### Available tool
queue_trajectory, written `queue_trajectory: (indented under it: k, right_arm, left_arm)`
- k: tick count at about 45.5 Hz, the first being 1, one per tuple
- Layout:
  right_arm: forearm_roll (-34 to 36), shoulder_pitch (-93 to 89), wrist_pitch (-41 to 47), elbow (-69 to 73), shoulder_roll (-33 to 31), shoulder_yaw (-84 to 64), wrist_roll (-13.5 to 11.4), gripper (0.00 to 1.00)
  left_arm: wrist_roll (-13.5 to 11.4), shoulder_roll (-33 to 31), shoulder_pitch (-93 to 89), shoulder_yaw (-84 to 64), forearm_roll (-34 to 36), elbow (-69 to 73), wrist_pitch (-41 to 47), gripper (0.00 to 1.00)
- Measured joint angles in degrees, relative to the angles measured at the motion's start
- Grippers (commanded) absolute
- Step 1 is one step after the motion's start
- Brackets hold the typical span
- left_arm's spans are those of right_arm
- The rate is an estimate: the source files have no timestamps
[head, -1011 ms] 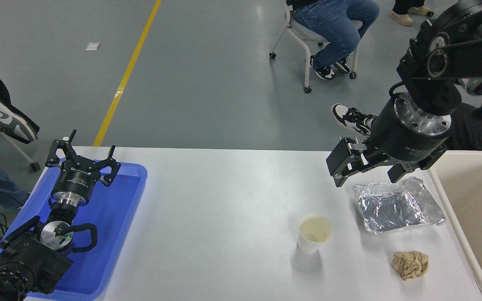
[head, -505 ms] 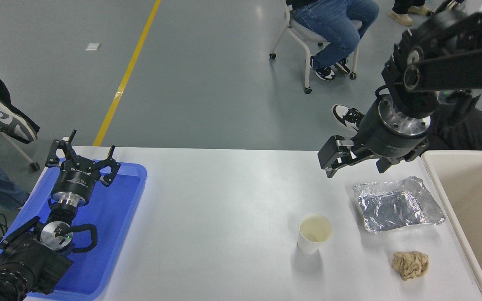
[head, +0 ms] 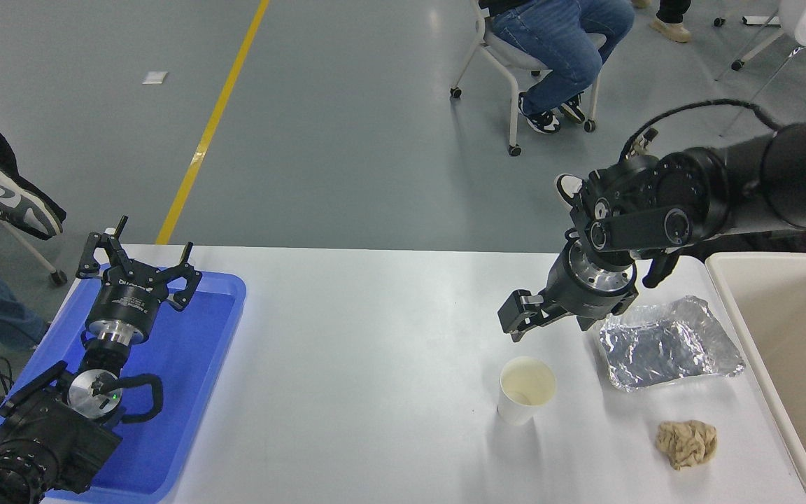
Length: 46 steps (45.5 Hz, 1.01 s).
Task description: Pick up paper cup place in dustbin
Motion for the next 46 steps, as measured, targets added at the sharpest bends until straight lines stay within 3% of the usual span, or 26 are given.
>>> queue_trajectory:
  k: [13, 32, 40, 46]
  right_arm:
    - [-3.4, -7.2, -1.1, -3.9, -0.4, 1.9, 0.0, 1.0]
    - [-7.8, -15.5, -3.2, -9.6, -0.8, 2.9, 0.0, 0.92]
    - [-8.6, -17.3, -3.8, -10.4, -1.2, 3.0, 0.0, 0.84]
    - [-9.0, -18.1, -4.3, -10.9, -1.4, 3.0, 0.0, 0.68]
  left_arm:
    - [0.0, 0.0, 0.0, 0.0, 0.0, 0.0, 0.0, 1.0]
    - [0.0, 0.0, 0.0, 0.0, 0.0, 0.0, 0.0, 1.0]
    - [0.0, 0.0, 0.0, 0.0, 0.0, 0.0, 0.0, 1.0]
    - [0.0, 0.0, 0.0, 0.0, 0.0, 0.0, 0.0, 1.0]
